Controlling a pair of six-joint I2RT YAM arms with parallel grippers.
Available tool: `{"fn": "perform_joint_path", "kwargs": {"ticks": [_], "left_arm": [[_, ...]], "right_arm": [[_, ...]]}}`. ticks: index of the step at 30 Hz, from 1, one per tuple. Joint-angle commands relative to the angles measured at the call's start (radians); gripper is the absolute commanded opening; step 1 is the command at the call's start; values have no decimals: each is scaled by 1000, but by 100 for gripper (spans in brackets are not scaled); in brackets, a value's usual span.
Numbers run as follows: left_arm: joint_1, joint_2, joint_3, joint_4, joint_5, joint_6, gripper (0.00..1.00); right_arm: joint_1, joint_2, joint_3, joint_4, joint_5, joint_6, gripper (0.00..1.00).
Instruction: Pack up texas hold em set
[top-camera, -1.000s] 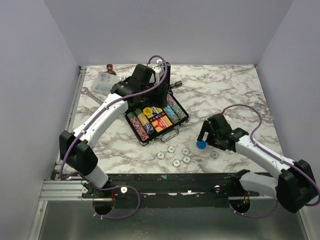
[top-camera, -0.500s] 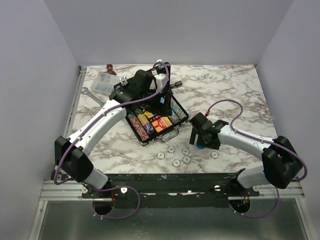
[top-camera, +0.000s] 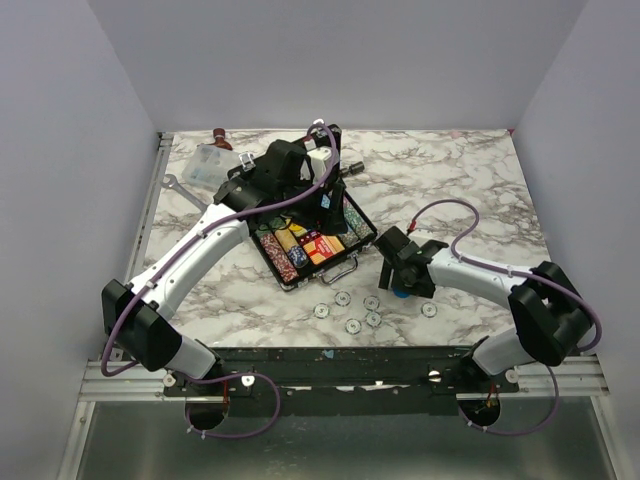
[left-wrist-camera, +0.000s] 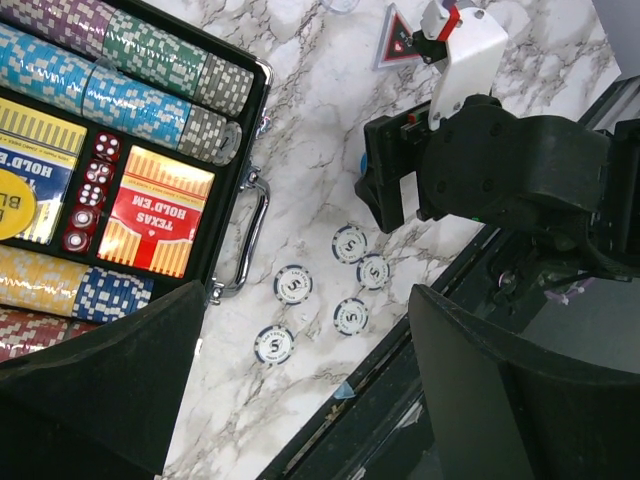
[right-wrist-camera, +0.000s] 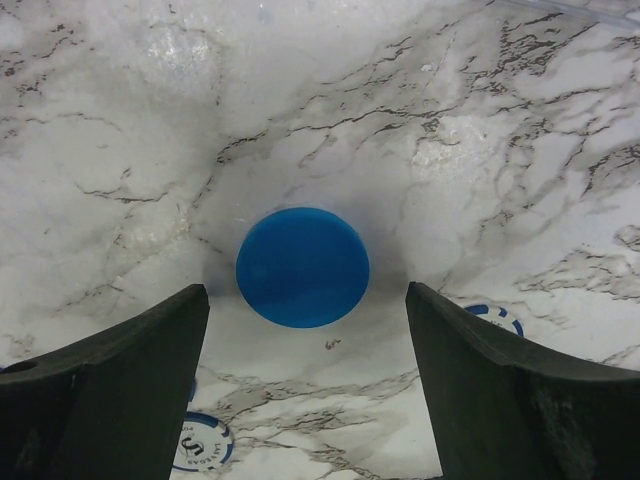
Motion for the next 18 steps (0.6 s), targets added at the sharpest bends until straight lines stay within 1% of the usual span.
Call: {"fn": "perform_joint_path", "kwargs": {"ticks": [1,8,10,11,18], "left_arm": [[-9,-10,1,2,1,16,82],[-14,-3,3,-1,-7,20,82],[-14,1,5,-4,-7,20,82],[-14,2,5,-4,-4,20,82],[-14,5,4,-2,-5,22,82]], "right_arm": [[2,32,10,35,23,12,82],[2,34,-13,55,31,8,75],[2,38,-15,56,36,5,69],[3,40,-16,57,36,5,68],[2,40,-43,85,-1,14,67]]}}
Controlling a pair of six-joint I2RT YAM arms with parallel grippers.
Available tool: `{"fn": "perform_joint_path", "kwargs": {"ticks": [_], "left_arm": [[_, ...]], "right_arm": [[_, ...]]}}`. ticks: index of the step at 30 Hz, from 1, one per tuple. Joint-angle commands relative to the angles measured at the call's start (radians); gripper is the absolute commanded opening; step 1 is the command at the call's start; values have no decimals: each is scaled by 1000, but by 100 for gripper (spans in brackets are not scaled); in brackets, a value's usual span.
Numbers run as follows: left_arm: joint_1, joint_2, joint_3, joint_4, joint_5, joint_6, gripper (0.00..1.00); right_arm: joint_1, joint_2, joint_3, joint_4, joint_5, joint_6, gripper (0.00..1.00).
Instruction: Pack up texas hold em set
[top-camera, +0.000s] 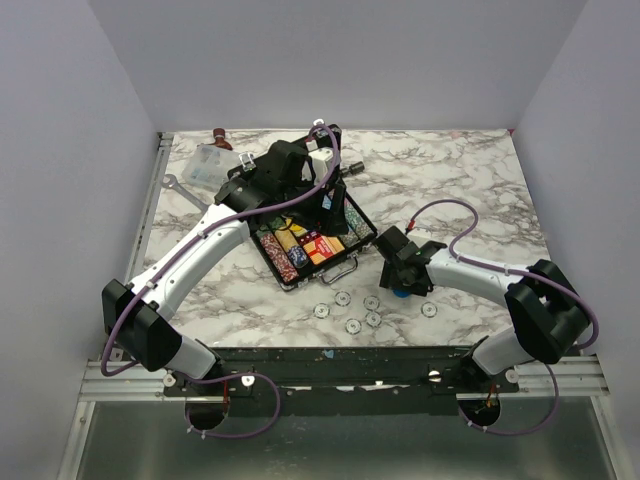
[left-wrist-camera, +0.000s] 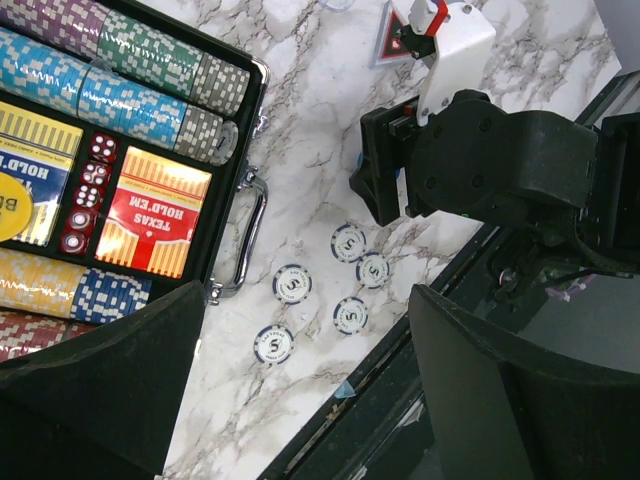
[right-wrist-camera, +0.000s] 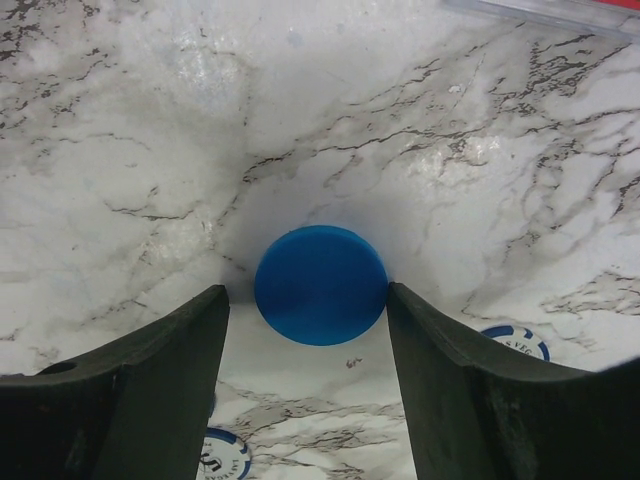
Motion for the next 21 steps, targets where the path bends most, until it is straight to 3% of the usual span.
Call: {"fn": "perform_joint_path", "kwargs": {"ticks": [1,4,14,21], "left_arm": [[-7,6,4,-2,-3,15,82],[-10,9,3,-2,0,14,82],[-15,29,3,0,10,13,82],[-10,51,2,12,53,-8,82]], "right_arm": [[2,8,-40,33,-13,14,67],[2,-2,-52,42,-16,11,67],[3,7,-28,77,-14,-40,47],[2,-86,-38,155,-33,-138,38]]}}
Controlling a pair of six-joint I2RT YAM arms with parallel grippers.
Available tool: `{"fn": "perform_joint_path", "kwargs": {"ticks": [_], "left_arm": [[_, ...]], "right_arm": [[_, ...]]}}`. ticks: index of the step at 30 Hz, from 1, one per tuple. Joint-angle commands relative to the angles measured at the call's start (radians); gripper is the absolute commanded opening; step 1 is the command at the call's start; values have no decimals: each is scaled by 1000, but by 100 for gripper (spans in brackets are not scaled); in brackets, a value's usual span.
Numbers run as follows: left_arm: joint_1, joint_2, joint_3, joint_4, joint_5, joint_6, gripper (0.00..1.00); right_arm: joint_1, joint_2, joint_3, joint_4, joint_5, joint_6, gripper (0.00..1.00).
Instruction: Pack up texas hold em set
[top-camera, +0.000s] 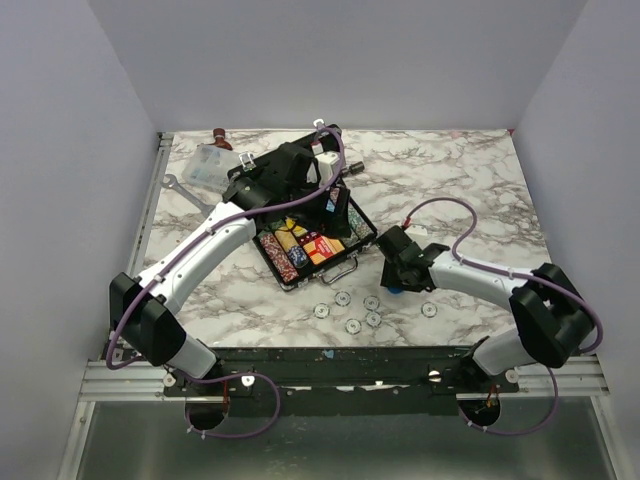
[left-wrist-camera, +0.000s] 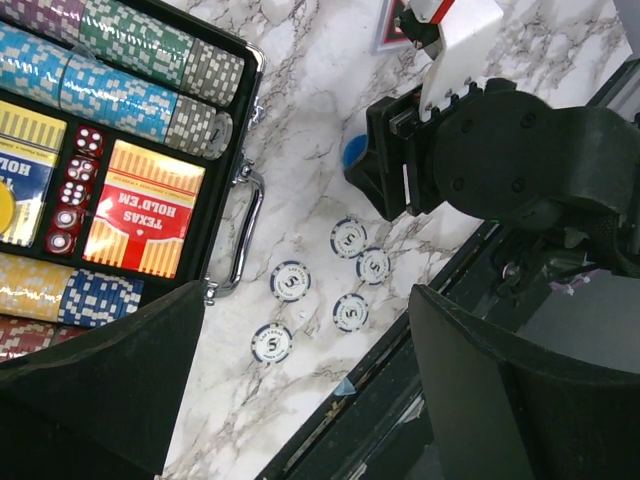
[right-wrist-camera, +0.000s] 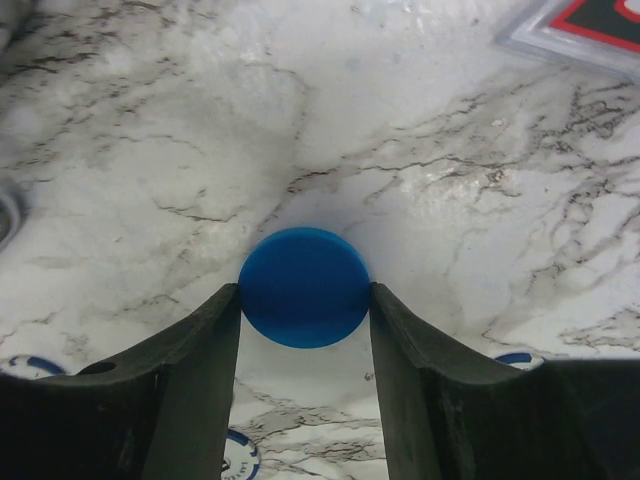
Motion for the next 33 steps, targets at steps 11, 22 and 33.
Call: {"fn": "perform_joint_path", "kwargs": {"ticks": [11,22,33], "left_arm": [[133,39,-121,249,405,-231,80],[166,149,-181,412,607,-376,71],[112,236,-171,415,647,-385,56]], "right_arm": [[2,-306,-77,223,-112,-270,37],[9,-455,-111,378,-424,-431,37],[24,-439,-88,427,-474,-485,37]]}}
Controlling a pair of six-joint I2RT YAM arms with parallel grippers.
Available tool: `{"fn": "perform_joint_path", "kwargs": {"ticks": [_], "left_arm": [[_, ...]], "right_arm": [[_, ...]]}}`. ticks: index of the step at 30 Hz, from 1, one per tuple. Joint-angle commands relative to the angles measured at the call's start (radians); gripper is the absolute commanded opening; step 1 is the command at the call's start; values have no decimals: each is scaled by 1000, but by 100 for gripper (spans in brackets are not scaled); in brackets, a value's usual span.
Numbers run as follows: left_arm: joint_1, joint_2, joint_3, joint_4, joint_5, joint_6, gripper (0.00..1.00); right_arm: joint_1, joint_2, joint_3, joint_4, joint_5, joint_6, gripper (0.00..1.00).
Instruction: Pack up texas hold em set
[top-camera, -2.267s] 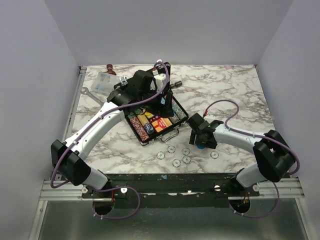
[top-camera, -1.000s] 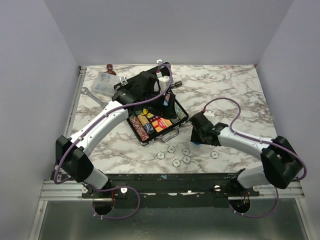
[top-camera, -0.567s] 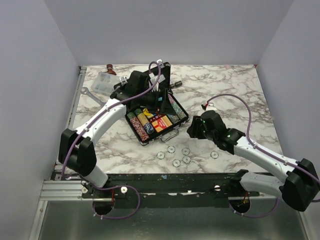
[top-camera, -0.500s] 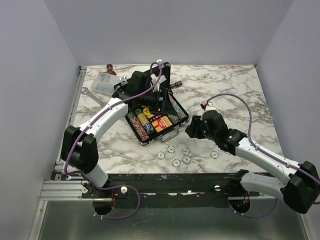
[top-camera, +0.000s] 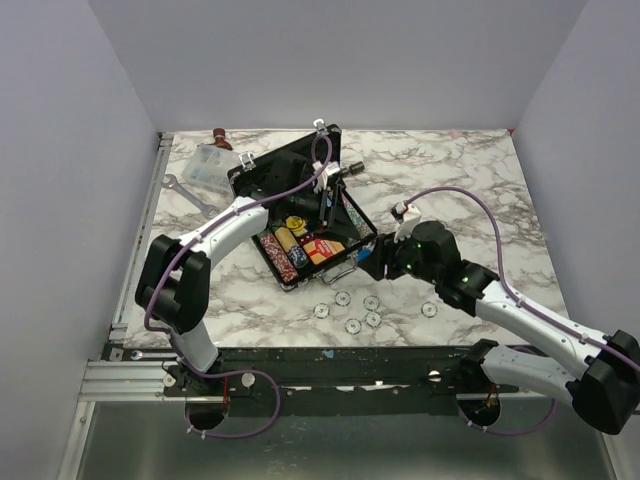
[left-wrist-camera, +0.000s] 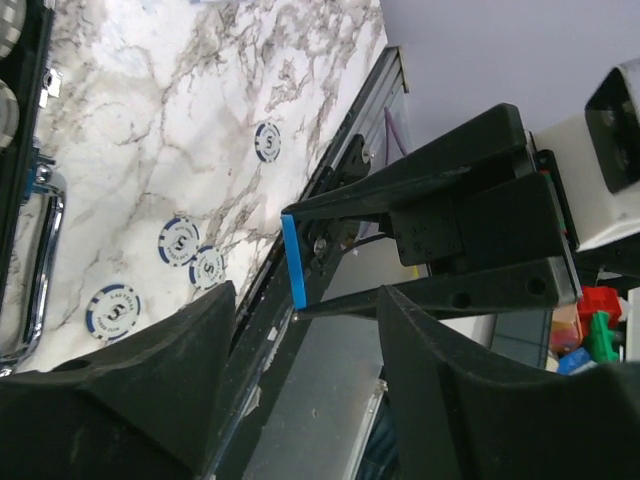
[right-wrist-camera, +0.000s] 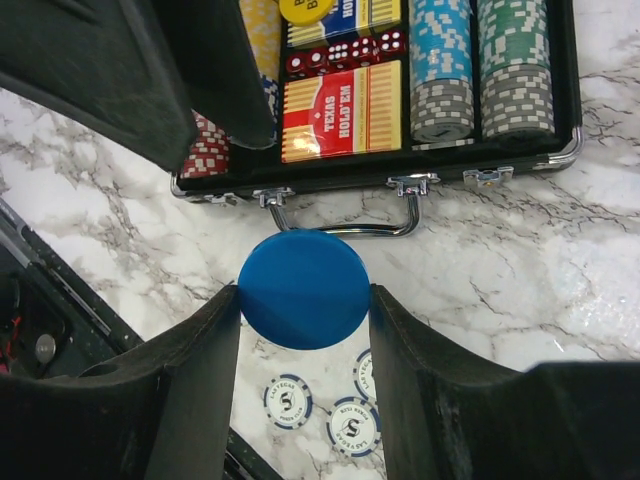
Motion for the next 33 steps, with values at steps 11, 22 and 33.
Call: {"fn": "perform_joint_path", "kwargs": {"ticks": [11,22,33], "left_arm": [[-74,80,54,-80,10,75,39],[-97,94,66,-101,12,97,26],[-98,59,103,-191,-125,191,0]], "right_arm": [[16,10,19,66,-16,-47,37],[20,13,15,81,-10,-43,37],[26,39,16,28,121,-25,56]]}}
